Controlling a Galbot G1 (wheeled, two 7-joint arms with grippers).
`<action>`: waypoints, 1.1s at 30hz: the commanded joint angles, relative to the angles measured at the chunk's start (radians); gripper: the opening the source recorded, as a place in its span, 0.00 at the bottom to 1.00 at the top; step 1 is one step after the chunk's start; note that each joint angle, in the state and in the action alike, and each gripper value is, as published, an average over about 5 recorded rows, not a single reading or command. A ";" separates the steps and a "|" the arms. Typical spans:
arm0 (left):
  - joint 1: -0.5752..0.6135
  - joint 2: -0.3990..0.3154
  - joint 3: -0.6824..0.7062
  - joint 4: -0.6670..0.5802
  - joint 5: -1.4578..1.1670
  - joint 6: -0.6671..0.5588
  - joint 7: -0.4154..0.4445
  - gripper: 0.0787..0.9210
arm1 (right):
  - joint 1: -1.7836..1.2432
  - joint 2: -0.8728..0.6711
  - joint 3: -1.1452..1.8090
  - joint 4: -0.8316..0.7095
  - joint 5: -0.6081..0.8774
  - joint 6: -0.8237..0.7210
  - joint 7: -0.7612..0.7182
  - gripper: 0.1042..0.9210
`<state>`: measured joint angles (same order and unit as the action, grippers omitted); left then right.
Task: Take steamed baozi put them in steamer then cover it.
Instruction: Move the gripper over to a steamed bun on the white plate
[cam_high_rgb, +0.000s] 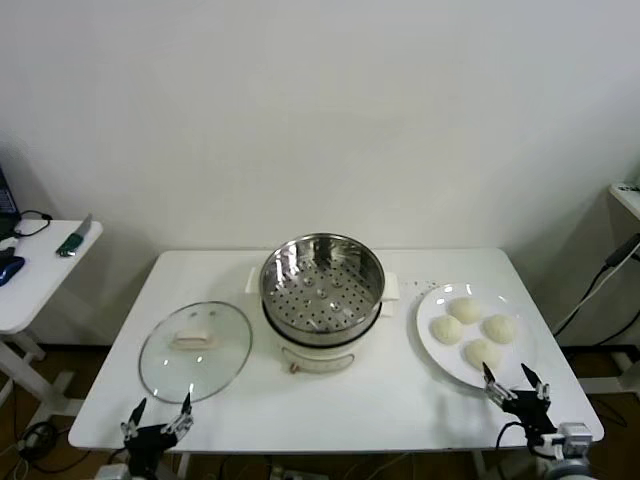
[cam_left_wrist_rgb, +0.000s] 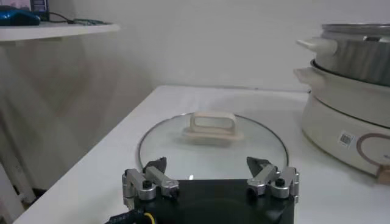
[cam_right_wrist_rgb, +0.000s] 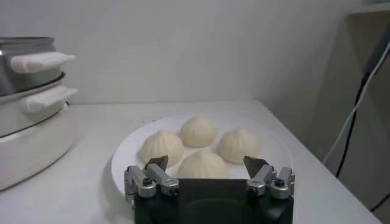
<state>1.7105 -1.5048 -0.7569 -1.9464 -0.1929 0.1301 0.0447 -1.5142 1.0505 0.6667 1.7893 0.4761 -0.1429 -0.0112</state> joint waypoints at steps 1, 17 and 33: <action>0.000 0.002 0.001 -0.004 -0.001 0.002 0.001 0.88 | 0.078 -0.037 0.009 0.016 -0.038 -0.095 -0.016 0.88; 0.011 0.018 0.008 -0.027 0.002 -0.009 0.014 0.88 | 0.831 -0.511 -0.566 -0.295 -0.197 -0.177 -0.410 0.88; 0.035 0.007 0.009 -0.043 0.009 -0.025 0.024 0.88 | 1.968 -0.513 -1.762 -0.754 -0.413 0.169 -1.135 0.88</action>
<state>1.7431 -1.4974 -0.7487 -1.9874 -0.1845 0.1069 0.0686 0.0357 0.5721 -0.6753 1.2055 0.1407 -0.0783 -0.8887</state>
